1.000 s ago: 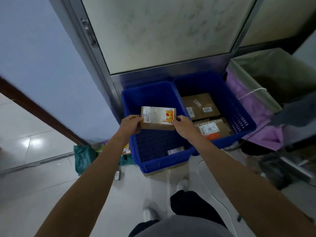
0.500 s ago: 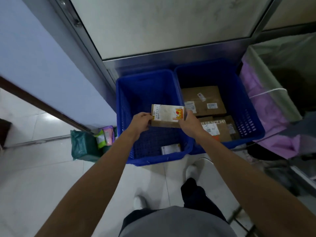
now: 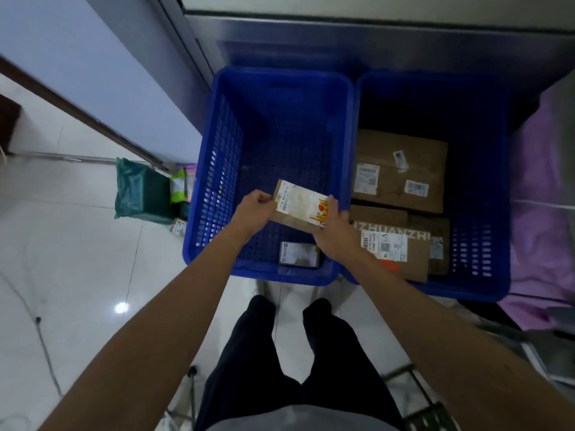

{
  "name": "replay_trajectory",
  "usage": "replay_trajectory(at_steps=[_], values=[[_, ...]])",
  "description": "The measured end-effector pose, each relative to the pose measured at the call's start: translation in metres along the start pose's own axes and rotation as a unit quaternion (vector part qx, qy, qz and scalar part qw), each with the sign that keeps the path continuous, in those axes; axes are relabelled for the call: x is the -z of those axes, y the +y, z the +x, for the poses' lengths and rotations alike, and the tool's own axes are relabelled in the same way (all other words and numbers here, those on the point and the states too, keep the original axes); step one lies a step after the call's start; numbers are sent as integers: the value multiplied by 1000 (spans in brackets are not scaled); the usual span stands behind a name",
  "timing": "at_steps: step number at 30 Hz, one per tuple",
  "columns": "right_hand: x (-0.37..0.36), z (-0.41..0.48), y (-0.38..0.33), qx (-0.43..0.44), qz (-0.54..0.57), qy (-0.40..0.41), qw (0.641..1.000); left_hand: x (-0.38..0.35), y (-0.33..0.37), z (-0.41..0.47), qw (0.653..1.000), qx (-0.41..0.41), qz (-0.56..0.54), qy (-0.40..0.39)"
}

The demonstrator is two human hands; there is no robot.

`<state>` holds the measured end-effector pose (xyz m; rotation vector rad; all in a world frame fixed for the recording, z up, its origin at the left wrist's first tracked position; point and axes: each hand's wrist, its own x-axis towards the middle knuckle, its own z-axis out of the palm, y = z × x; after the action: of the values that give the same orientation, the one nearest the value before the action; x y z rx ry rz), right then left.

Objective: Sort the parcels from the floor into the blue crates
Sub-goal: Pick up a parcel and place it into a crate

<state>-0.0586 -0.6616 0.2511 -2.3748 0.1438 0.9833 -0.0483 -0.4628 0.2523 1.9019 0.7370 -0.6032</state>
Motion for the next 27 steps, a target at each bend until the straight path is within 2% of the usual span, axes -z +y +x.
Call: replay_trajectory(at_steps=[6, 16, 21, 27], values=[[-56, 72, 3, -44, -34, -20, 998, -15, -40, 80, 997, 52, 26, -52], [-149, 209, 41, -169, -53, -31, 984, -87, -154, 210, 986, 101, 70, -109], [-189, 246, 72, -201, -124, -43, 971, -126, -197, 245, 983, 109, 47, -139], [-212, 268, 94, -178, -256, -54, 949, -149, -223, 262, 977, 123, 80, -154]])
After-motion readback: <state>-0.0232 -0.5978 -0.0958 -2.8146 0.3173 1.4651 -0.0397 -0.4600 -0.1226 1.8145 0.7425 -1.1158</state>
